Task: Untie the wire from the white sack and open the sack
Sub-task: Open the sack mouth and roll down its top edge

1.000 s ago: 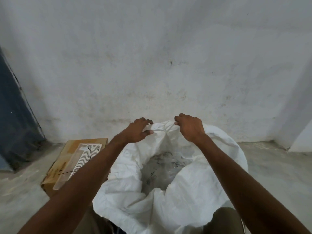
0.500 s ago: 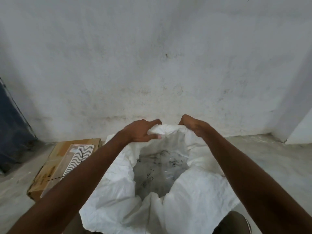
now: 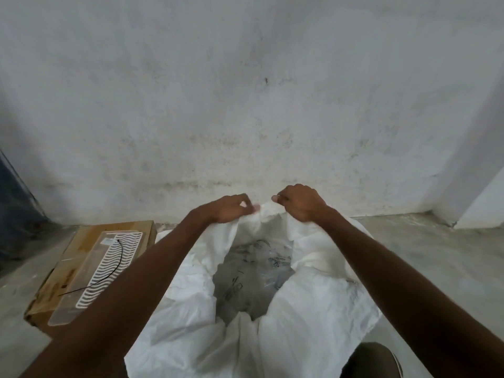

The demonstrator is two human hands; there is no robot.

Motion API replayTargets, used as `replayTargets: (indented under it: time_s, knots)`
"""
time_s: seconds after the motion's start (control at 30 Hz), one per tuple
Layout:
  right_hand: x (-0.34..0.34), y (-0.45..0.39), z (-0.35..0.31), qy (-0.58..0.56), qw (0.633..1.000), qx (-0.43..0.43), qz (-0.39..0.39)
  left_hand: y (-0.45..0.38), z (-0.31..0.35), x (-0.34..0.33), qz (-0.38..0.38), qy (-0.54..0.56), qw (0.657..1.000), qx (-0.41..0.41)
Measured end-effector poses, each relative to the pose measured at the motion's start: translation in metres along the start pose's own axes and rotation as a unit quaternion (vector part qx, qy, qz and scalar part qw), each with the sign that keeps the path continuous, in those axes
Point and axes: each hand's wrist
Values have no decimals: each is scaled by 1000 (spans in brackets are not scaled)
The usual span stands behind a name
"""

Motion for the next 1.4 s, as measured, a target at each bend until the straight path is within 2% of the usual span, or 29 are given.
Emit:
replayTargets:
  time_s: [0.1,0.17,0.2,0.27,0.33,0.4,0.5,0.6,0.67,0.73,0.8,0.87,0.93,1.0,1.1,1.17,1.2,1.27,1.3,1.37,1.4]
  knots:
    - [5,-8,7,-217,963,-54,-151,-4,19,-27,63,-70,991,-97]
    - [6,-6,13,-295,932,-86,-192,-7,29,-39,89,-57,986,-130]
    - [7,-4,15,-296,931,-89,-196,-10,30,-40,90,-43,989,-113]
    - [8,5,14,-199,964,-74,-161,-18,30,-36,74,-13,997,-33]
    - [0,19,10,-21,997,-59,-50,-24,21,-30,47,-11,998,50]
    - [-15,37,5,77,994,-39,61,-27,15,-24,-5,10,996,84]
    - [-39,55,6,94,992,-54,66,-30,16,-27,-42,69,992,93]
    - [-49,60,13,32,993,-106,46,-33,27,-35,-38,10,997,66]
    - [-39,55,17,-123,979,-161,-1,-28,31,-41,-44,-46,998,23]
    - [-21,46,27,-280,932,-215,-87,-20,34,-51,-38,-77,995,-57]
    - [-2,43,36,-337,890,-245,-186,-16,33,-64,-1,-98,988,-118]
    - [6,46,45,-339,877,-251,-231,-18,37,-76,31,-79,987,-138]
    - [9,51,45,-334,883,-243,-221,-21,46,-76,37,-82,989,-113]
    - [13,60,39,-284,913,-220,-193,-26,50,-66,47,-143,987,-57]
    - [-4,86,30,-97,967,-214,-101,-37,37,-54,79,-155,983,58]
    - [-21,101,28,-47,967,-244,-53,-44,34,-51,59,-112,988,92]
    - [-27,105,27,-65,965,-253,-38,-46,35,-50,34,-91,991,90]
    - [-24,105,32,-196,943,-269,-23,-42,46,-47,-9,-65,996,62]
    - [-17,101,36,-295,910,-290,-21,-39,51,-46,-25,-72,996,41]
    - [1,95,45,-478,810,-335,-58,-31,55,-45,-10,-101,994,-46]
    - [7,94,51,-533,766,-347,-90,-27,58,-46,-7,-92,990,-103]
Point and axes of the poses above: each hand's wrist, its own y-axis away from the middle knuckle, its own x-axis out of the back of the hand, z = x × y, and after that the axes turned 4 degrees about -x, right-handed
